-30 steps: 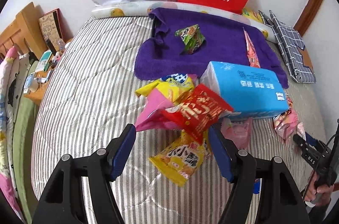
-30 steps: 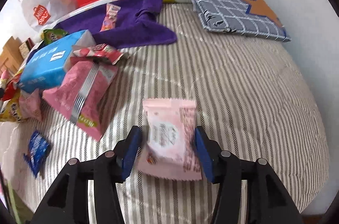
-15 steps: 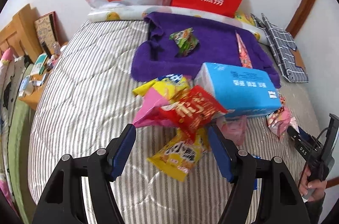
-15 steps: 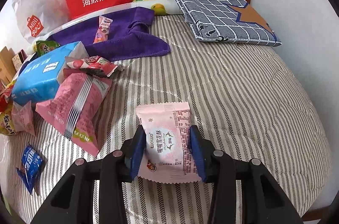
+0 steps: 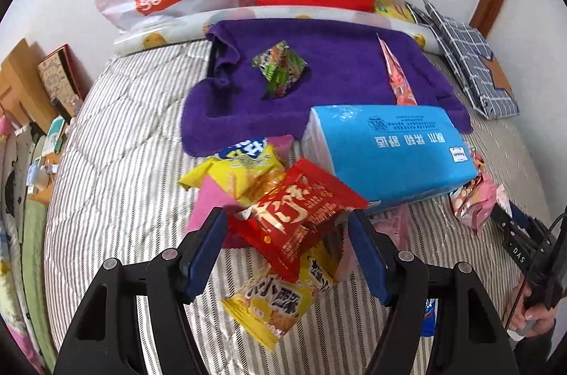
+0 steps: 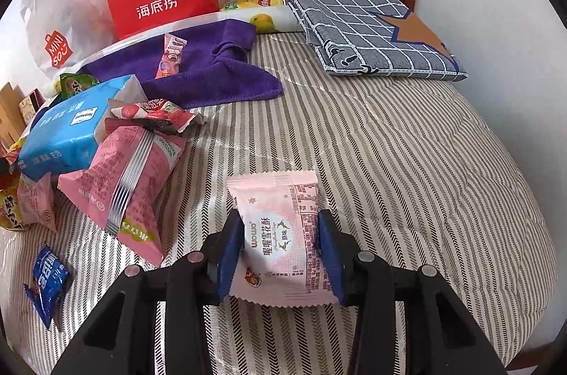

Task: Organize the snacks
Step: 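Grasp the red snack packet with the left gripper while the right lifts the pink packet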

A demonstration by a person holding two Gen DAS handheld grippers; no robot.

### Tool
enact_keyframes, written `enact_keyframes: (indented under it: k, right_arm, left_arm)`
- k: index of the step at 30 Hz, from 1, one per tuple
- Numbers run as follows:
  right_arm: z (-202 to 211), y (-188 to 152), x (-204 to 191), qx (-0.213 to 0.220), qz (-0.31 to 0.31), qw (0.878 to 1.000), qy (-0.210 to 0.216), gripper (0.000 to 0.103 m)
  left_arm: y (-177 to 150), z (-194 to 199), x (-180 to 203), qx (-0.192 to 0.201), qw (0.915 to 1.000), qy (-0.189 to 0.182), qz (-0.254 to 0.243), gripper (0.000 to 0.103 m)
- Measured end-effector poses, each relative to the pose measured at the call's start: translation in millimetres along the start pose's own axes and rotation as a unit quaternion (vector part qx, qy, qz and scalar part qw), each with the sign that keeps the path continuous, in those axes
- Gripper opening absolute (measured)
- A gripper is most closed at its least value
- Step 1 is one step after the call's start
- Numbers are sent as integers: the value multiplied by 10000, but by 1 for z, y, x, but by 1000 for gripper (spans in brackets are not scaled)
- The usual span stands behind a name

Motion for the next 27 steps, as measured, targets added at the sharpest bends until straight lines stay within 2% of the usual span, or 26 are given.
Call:
enact_keyframes:
  k: [4, 6, 8, 9, 17, 22, 27]
  right_arm:
    - [0, 1, 0, 1, 4, 10000, 5, 43]
    - [0, 1, 0, -1, -3, 10000, 9, 43]
    - [0, 1, 0, 0, 2, 10000, 1, 43]
    - [0, 1, 0, -1, 1, 10000, 2, 43]
    - [-1, 2, 0, -46, 12, 10000, -3, 41]
    - [4, 8, 6, -227, -274, 9989, 296, 36]
    - [28, 13, -3, -46, -63, 9997, 252, 36]
  left_arm:
    - [0, -11, 9, -128, 9997, 95, -204, 67]
    - [-1, -14, 12, -177, 9996, 71, -221, 59]
    - [-1, -15, 12, -223, 9996, -79, -164, 46]
    - [-1, -15, 12, -247, 9995, -162, -133, 45]
    - [-2, 6, 10, 53, 9994, -326, -114, 43]
    - [-3, 22, 7, 133, 9990, -432, -48, 43]
    - [-6, 29, 9, 174, 9984, -547, 26, 43]
Point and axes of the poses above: each gripper's, at about its wrist camera, not at the fingertips, and z roughly against the way its jaws point, x to its right, y to its top, the point moved 3 cm from there along -z, roughly the way its jaws point
